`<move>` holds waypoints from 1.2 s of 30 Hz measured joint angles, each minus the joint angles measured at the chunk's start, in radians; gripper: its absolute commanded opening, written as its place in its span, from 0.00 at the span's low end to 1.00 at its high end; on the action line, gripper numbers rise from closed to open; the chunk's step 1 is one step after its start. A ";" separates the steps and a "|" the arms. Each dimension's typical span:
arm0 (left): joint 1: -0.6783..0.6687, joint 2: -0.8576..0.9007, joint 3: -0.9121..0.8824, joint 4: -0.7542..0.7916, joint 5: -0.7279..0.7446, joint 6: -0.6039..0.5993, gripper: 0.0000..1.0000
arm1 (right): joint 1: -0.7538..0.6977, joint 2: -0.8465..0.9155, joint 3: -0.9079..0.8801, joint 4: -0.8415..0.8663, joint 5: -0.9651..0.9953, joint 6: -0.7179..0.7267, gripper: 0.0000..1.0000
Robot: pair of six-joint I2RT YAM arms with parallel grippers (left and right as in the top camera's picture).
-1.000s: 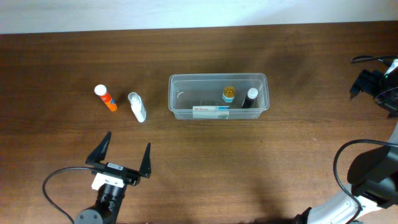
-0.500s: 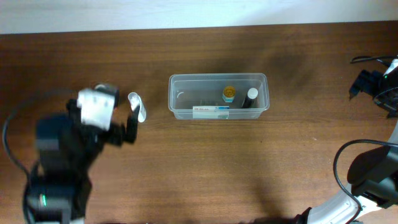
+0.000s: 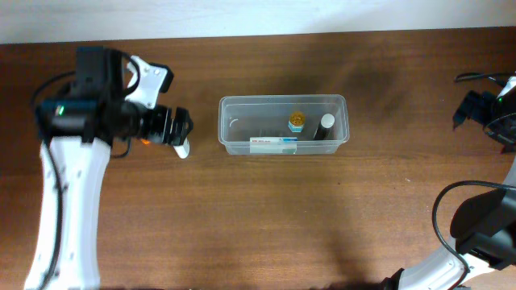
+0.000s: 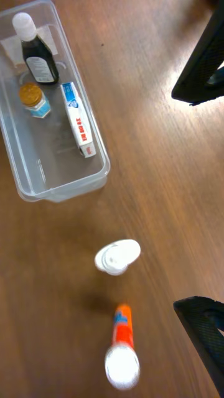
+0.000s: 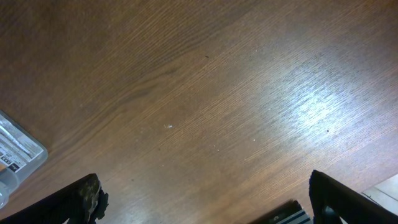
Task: Pack container
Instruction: 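Move the left gripper over the white glue bottle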
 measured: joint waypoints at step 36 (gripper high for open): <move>-0.032 0.269 0.011 0.039 -0.211 -0.320 0.99 | 0.000 0.000 0.000 0.000 0.000 0.001 0.98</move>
